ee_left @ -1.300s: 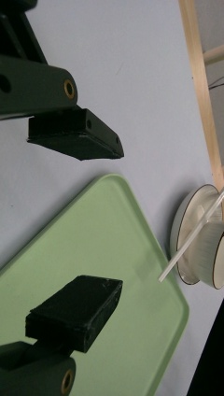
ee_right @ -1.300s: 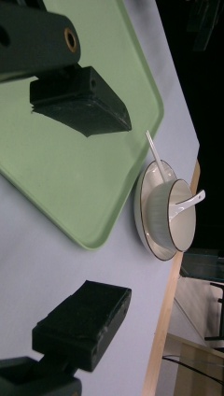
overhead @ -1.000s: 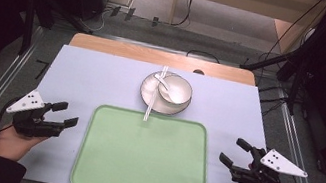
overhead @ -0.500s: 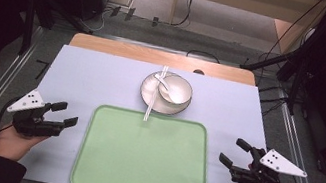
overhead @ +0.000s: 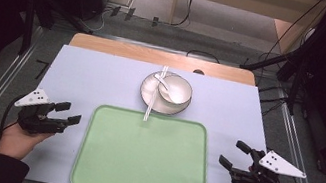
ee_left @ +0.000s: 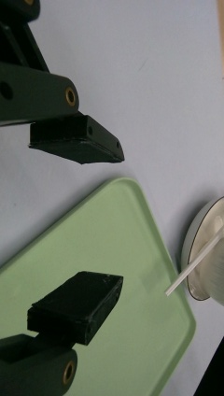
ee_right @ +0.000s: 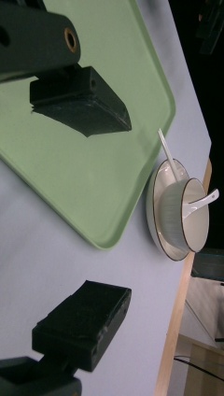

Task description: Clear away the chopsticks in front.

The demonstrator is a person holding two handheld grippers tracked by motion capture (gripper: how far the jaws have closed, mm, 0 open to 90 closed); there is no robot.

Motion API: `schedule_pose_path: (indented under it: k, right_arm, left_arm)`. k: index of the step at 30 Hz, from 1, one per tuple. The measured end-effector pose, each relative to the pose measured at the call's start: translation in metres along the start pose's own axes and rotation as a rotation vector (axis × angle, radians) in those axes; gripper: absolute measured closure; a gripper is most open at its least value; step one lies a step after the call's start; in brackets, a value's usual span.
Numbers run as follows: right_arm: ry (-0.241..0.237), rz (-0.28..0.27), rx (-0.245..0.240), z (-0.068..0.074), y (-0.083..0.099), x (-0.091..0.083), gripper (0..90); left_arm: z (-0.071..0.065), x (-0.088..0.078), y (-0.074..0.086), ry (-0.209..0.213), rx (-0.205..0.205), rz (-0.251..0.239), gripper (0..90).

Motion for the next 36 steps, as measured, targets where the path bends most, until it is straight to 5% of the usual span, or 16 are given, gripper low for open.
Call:
schedule_pose_path:
  k: [1,6,10,12,14,23,31,36]
  right_arm:
    - [0.005,0.002,0.004,0.0,0.001,-0.002,18.3]
    - [0.011,0.016,0.001,0.001,0.003,-0.005,18.3]
    - [0.006,0.022,0.003,0.003,0.005,-0.008,18.3]
    - [-0.003,0.009,0.004,0.005,0.003,-0.009,18.1]
    - [-0.004,0.009,0.003,0.007,0.003,-0.01,18.0]
    - [-0.008,0.017,-0.002,0.009,0.005,-0.011,18.0]
    - [0.015,0.013,0.002,0.005,0.004,-0.012,18.0]
    - [0.019,0.014,0.003,0.004,0.005,-0.012,18.0]
  left_arm:
    - [-0.002,0.002,-0.001,0.009,-0.04,0.009,38.8]
    - [-0.004,0.008,-0.002,-0.011,-0.029,0.015,43.2]
    - [-0.007,0.015,-0.004,0.001,-0.066,0.03,48.0]
    - [-0.009,0.021,-0.004,0.01,-0.079,0.05,44.9]
    - [-0.009,0.034,-0.002,0.0,-0.128,0.133,39.9]
    - [-0.024,0.063,-0.025,0.012,-0.053,0.176,36.8]
    - [-0.034,0.085,-0.039,0.028,-0.052,0.224,35.0]
    - [-0.036,0.096,-0.051,0.022,-0.051,0.201,30.0]
Point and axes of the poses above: each handheld gripper's, and its own axes: x roughly forward along the jaws, y roughly out of its underside, z roughly to its left, the point moved 7 cm from there along x, roughly forward along the jaws, and after that the axes turned 14 degrees about -z, right-handed, at the moved point
